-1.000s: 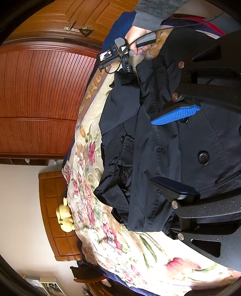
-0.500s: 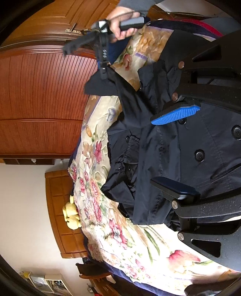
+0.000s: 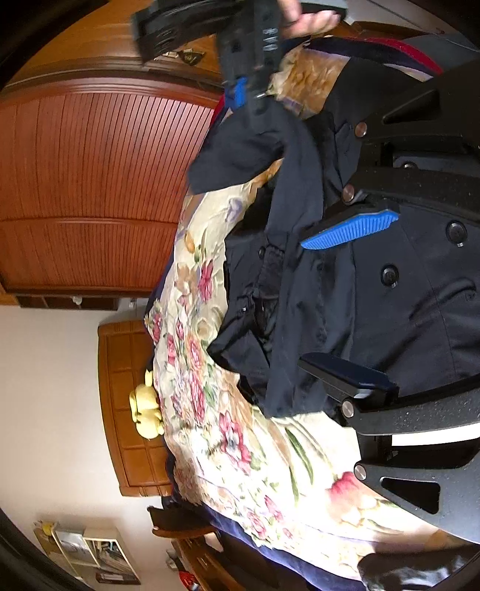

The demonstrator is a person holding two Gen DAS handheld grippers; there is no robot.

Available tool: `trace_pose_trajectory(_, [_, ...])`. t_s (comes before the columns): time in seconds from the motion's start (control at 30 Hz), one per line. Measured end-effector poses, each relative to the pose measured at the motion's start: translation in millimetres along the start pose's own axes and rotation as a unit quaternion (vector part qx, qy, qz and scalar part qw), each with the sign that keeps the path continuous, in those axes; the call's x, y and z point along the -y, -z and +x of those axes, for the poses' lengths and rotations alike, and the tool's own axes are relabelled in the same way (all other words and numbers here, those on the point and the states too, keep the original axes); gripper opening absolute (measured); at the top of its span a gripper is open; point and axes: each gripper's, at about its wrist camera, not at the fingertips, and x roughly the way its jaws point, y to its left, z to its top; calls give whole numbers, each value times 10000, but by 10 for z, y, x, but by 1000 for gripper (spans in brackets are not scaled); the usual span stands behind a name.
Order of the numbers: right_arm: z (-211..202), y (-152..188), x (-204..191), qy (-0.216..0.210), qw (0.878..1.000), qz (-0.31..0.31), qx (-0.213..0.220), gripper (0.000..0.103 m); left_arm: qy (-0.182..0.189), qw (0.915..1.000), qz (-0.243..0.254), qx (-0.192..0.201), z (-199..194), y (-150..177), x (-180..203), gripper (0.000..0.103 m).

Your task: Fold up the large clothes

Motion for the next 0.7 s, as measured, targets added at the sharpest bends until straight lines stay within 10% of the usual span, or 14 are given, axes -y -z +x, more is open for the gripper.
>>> trace_pose_trajectory(0.7, [-448,283,-184,402,9987,-320,66,56,32,9999,133,-98,41,110,93,59])
